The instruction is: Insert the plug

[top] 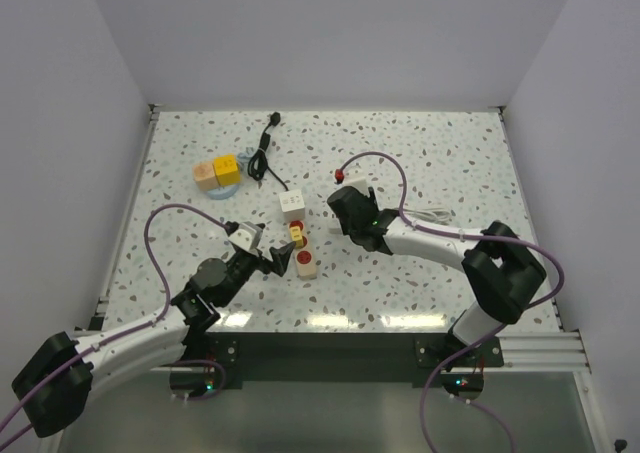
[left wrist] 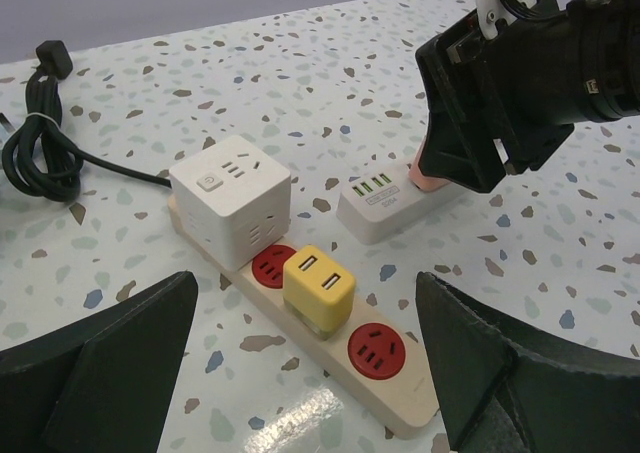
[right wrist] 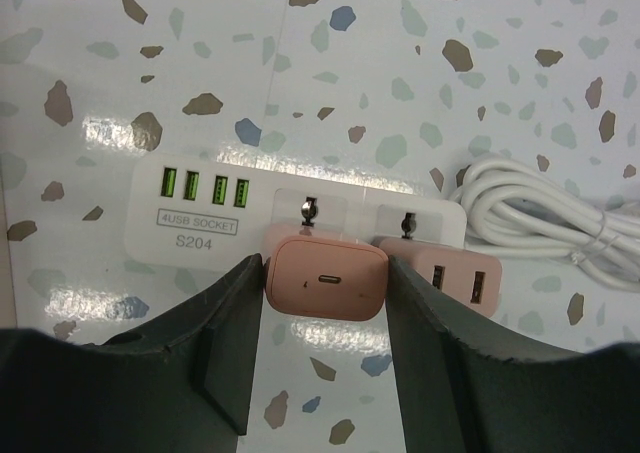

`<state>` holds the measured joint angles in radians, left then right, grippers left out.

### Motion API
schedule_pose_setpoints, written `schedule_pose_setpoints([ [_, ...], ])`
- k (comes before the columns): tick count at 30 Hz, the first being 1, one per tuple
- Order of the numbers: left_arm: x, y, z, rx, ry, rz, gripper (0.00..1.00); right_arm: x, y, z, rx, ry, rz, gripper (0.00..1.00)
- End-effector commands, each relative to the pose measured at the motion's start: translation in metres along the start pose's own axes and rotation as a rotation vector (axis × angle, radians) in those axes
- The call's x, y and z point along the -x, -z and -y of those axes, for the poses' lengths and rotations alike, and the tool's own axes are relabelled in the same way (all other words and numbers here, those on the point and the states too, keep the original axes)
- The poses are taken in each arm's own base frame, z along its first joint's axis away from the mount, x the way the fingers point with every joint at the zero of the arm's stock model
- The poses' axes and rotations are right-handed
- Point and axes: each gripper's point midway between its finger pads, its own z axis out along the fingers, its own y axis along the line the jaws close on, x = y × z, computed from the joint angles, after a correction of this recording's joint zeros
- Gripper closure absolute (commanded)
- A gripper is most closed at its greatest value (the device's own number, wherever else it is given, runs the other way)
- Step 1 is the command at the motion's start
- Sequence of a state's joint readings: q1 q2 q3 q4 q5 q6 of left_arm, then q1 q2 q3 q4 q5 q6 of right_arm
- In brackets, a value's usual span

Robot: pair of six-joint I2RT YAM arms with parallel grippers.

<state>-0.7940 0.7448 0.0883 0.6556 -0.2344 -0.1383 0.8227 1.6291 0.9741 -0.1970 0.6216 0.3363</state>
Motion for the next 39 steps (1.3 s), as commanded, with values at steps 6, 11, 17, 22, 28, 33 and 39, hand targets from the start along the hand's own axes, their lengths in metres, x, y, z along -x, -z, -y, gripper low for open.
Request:
schedule_pose_setpoints([
  [6, 0.028, -0.005, 0.004, -0.013, 0.019, 0.075, 0.04, -0.020, -0.010, -0.002, -0.004, 0.014, -0.041, 1.00],
  [11, 0.029, -0.005, 0.005, -0.014, 0.019, 0.076, 0.04, -0.032, -0.010, -0.002, -0.007, 0.025, -0.053, 1.00],
  [17, 0.029, -0.005, 0.004, -0.011, 0.018, 0.078, 0.04, -0.051, -0.010, -0.004, -0.008, 0.059, -0.079, 1.00],
  [22, 0.030, -0.005, 0.003, -0.008, 0.018, 0.078, 0.04, -0.067, -0.020, -0.009, -0.011, 0.085, -0.118, 1.00],
  [28, 0.031, -0.004, 0.003, -0.005, 0.019, 0.083, 0.04, -0.087, -0.024, -0.007, -0.021, 0.099, -0.157, 1.00],
  [33, 0.032, -0.004, 0.003, -0.005, 0.020, 0.084, 0.04, -0.102, -0.023, -0.005, -0.023, 0.091, -0.184, 1.00],
  [39, 0.033, -0.003, 0.003, -0.006, 0.021, 0.089, 0.04, -0.117, -0.019, -0.005, -0.006, 0.068, -0.216, 1.00],
])
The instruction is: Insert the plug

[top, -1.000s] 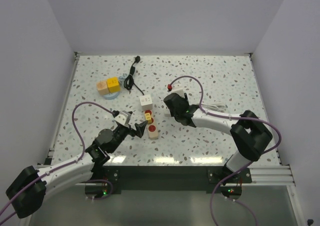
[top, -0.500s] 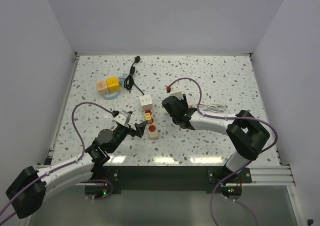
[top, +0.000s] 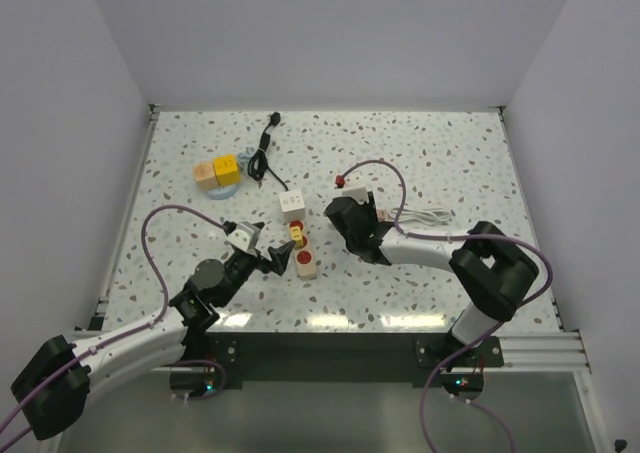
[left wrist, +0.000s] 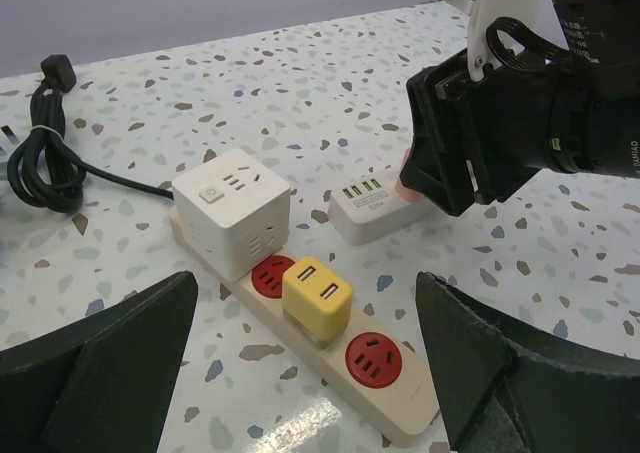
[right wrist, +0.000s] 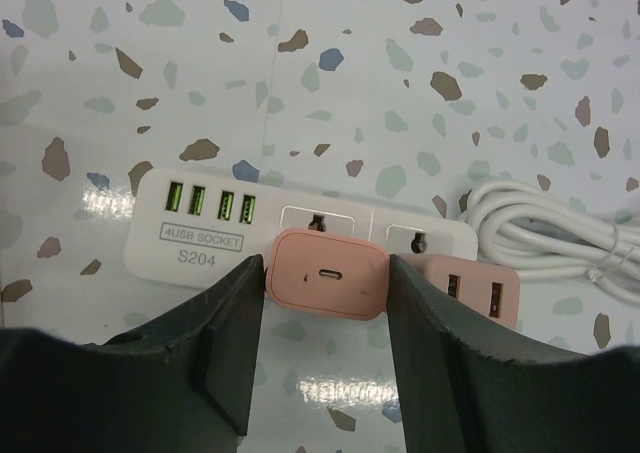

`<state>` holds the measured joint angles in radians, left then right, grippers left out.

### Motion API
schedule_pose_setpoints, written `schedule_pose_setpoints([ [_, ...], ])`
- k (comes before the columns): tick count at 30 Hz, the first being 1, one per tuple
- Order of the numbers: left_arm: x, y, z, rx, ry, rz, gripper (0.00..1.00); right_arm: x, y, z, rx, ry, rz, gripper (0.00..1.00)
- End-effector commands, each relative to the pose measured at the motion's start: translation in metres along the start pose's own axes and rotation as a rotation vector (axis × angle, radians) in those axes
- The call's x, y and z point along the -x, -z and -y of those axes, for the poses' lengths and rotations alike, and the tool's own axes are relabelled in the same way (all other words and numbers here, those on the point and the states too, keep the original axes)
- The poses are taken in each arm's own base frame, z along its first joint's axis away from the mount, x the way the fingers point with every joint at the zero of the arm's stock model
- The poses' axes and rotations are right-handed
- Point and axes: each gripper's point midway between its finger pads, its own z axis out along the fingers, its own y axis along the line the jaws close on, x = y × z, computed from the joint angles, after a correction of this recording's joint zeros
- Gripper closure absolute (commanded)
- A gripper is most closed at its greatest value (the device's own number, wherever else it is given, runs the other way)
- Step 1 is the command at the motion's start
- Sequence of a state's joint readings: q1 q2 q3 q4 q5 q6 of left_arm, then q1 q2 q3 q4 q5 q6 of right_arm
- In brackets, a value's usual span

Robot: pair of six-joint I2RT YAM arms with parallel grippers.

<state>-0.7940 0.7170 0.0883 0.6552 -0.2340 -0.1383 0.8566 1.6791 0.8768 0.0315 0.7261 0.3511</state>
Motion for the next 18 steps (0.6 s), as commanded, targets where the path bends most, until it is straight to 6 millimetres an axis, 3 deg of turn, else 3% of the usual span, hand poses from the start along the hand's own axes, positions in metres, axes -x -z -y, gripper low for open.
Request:
schedule_pose_setpoints([
  [1, 0.024, -0.005, 0.002, -0.002, 0.012, 0.061, 0.04, -0.112, 0.008, 0.007, 0.044, 0.121, -0.322, 1.00],
  [5, 0.025, -0.005, 0.002, -0.003, 0.013, 0.062, 0.04, -0.112, 0.007, 0.005, 0.051, 0.130, -0.323, 1.00],
  [11, 0.025, -0.008, -0.001, 0.025, 0.023, 0.040, 0.04, -0.059, 0.009, -0.019, 0.134, 0.083, -0.232, 0.98],
  [13, 0.024, -0.009, -0.002, 0.036, 0.030, 0.029, 0.03, -0.041, 0.012, -0.027, 0.166, 0.073, -0.199, 0.88],
  [14, 0.024, -0.009, -0.003, 0.042, 0.033, 0.028, 0.03, -0.025, 0.013, -0.032, 0.183, 0.055, -0.169, 0.76],
  [18, 0.024, -0.009, -0.004, 0.049, 0.042, 0.014, 0.03, 0.020, 0.020, -0.044, 0.230, 0.029, -0.085, 0.55],
])
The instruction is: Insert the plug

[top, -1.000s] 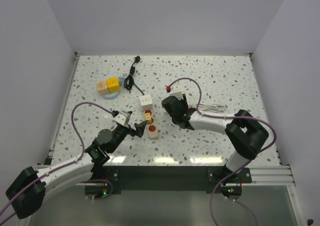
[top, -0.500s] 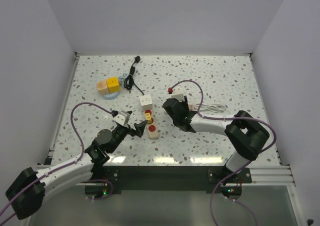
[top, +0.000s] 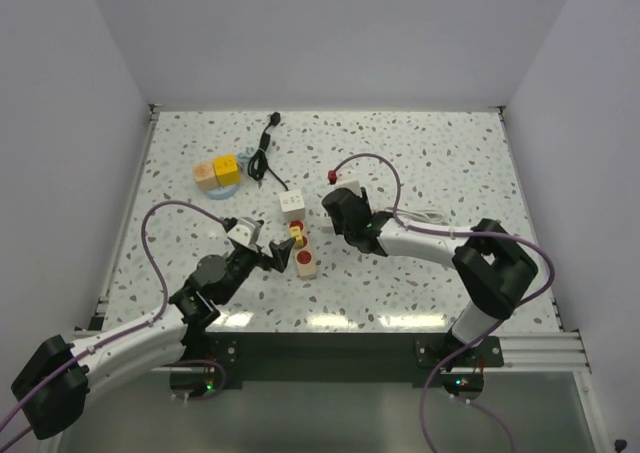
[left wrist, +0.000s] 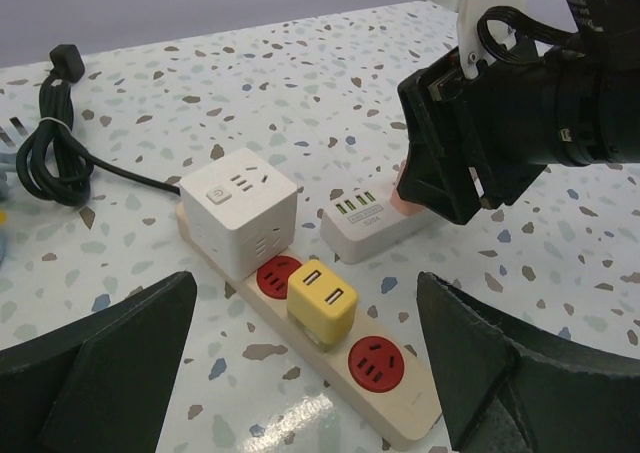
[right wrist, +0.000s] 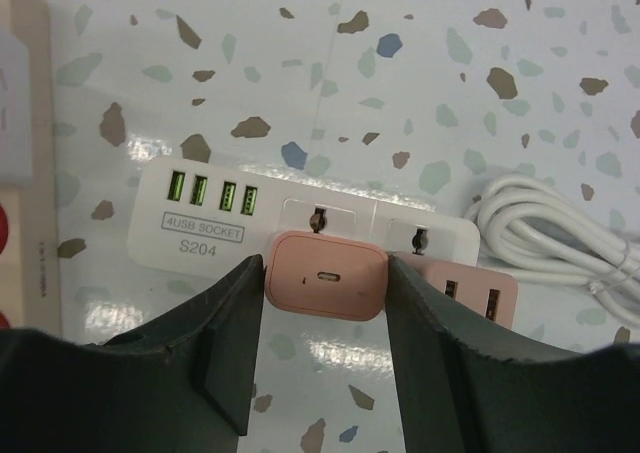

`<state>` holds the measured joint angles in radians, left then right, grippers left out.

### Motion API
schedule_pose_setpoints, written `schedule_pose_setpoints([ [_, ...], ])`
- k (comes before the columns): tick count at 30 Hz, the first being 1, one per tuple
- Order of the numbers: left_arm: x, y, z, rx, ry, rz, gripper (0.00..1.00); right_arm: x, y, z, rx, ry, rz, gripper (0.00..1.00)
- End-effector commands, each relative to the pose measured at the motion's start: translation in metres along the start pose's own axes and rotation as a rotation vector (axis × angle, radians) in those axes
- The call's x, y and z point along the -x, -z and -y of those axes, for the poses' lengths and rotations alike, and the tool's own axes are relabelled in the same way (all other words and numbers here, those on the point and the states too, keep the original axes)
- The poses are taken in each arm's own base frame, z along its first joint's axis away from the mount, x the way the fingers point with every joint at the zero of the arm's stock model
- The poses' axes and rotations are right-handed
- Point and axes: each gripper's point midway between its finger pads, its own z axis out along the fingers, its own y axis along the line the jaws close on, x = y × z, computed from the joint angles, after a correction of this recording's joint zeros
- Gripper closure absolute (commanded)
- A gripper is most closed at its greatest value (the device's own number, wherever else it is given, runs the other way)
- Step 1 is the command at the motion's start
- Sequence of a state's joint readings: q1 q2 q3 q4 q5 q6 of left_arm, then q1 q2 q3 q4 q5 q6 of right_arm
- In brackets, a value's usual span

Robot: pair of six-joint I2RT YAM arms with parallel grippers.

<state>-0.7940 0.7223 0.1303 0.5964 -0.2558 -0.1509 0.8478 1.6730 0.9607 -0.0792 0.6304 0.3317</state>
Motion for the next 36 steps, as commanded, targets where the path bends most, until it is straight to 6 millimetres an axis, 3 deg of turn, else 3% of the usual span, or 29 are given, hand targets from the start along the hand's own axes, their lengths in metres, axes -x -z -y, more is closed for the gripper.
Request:
schedule_pose_setpoints([
  [1, 0.019, -0.005, -0.002, 0.029, 0.036, 0.031, 0.03, 0.018, 0.015, -0.033, 0.165, 0.002, -0.015, 0.51],
  [5, 0.021, -0.006, -0.005, 0.049, 0.035, 0.028, 0.02, 0.060, 0.031, -0.035, 0.198, -0.027, 0.077, 0.31],
  [8, 0.023, -0.008, -0.006, 0.059, 0.032, 0.021, 0.02, 0.079, 0.040, -0.032, 0.206, -0.025, 0.115, 0.25],
  [13, 0.023, -0.008, -0.012, 0.105, 0.046, 0.002, 0.00, 0.092, 0.052, -0.017, 0.168, -0.025, 0.154, 0.15],
  [16, 0.026, -0.007, -0.028, 0.204, 0.086, -0.017, 0.00, 0.096, 0.060, -0.003, 0.169, -0.070, 0.194, 0.07],
  [18, 0.032, -0.003, -0.041, 0.280, 0.104, -0.018, 0.00, 0.090, 0.063, 0.012, 0.160, -0.096, 0.207, 0.02],
  [22, 0.042, 0.005, -0.054, 0.365, 0.140, -0.005, 0.00, 0.082, 0.064, 0.044, 0.119, -0.165, 0.224, 0.02],
  [23, 0.046, 0.008, -0.059, 0.395, 0.148, 0.004, 0.00, 0.071, 0.061, 0.051, 0.105, -0.178, 0.219, 0.02],
  [28, 0.046, 0.017, -0.075, 0.513, 0.170, -0.029, 0.00, 0.069, 0.071, 0.105, 0.026, -0.318, 0.306, 0.02],
  [30, 0.043, 0.018, -0.080, 0.558, 0.158, -0.056, 0.00, 0.056, 0.069, 0.123, -0.012, -0.342, 0.301, 0.02],
  [36, 0.040, 0.018, -0.086, 0.606, 0.151, -0.075, 0.00, 0.047, 0.078, 0.156, -0.068, -0.417, 0.346, 0.02],
])
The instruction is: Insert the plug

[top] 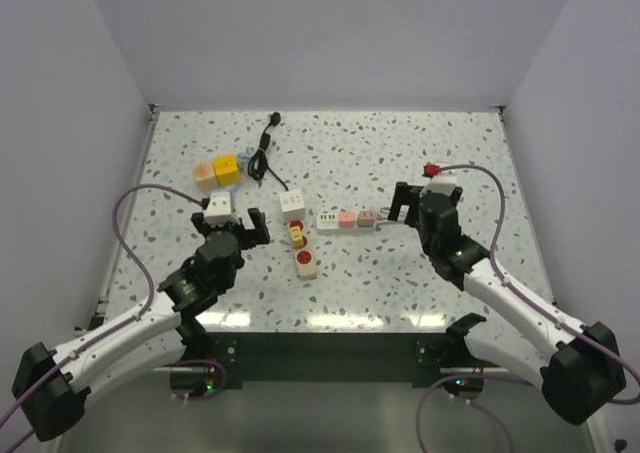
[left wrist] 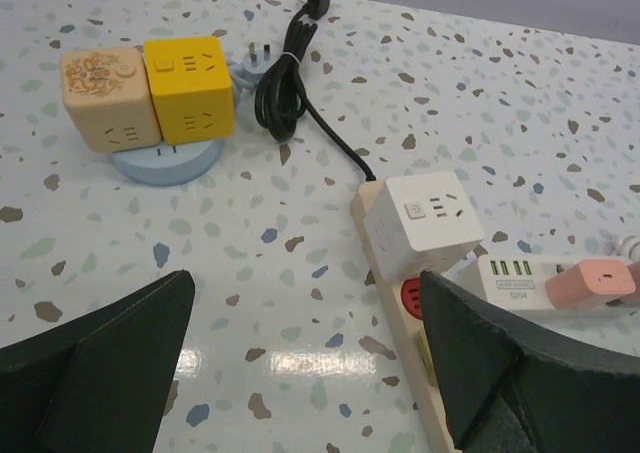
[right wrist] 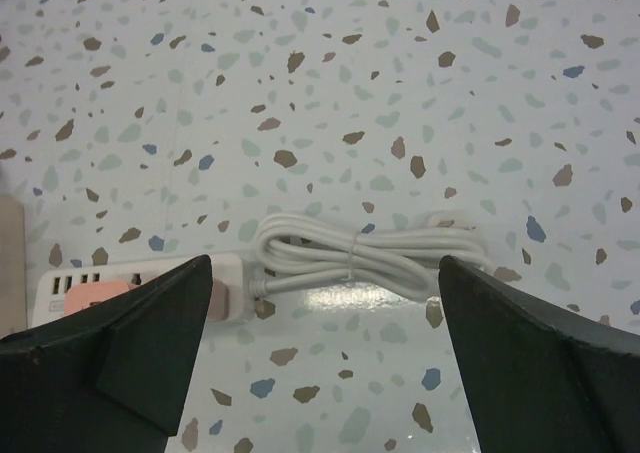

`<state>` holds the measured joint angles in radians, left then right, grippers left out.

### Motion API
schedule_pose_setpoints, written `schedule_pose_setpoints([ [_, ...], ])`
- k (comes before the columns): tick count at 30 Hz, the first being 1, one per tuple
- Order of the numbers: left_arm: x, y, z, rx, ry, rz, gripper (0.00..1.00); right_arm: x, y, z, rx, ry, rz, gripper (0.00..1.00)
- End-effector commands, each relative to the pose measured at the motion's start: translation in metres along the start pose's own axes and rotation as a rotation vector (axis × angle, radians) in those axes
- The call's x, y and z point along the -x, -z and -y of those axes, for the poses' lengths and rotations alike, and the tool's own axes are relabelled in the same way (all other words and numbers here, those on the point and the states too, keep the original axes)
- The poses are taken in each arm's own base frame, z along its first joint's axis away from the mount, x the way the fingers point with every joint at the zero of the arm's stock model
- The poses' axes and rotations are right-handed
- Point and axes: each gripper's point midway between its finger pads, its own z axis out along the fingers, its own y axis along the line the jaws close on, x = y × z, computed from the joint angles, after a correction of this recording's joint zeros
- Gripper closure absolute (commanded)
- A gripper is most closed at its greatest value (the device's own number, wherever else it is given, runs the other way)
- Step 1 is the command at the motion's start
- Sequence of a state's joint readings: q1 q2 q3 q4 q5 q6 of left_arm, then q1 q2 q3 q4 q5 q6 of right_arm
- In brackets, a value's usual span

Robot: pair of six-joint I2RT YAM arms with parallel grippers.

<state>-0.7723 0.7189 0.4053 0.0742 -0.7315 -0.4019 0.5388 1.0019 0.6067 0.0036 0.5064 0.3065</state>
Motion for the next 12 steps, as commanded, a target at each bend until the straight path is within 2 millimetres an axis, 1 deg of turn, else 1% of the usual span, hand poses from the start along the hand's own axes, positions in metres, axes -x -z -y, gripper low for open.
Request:
schedule_pose_setpoints([
  [1, 0.0148, -0.0005, -0.0092, 0.074, 0.033, 0.024, 0.00, 0.0181, 0.0039, 0.0084, -0.014, -0.086, 0.089, 0.02],
  [6, 0.0169, -0.0003, -0.0120, 0.092, 0.027, 0.027, 0.00, 0.0236, 0.0087, 0.0104, -0.003, -0.106, 0.111, 0.02],
  [12, 0.0189, 0.0009, -0.0126, 0.095, 0.029, 0.028, 0.00, 0.0238, 0.0094, 0.0082, 0.012, -0.106, 0.112, 0.02],
])
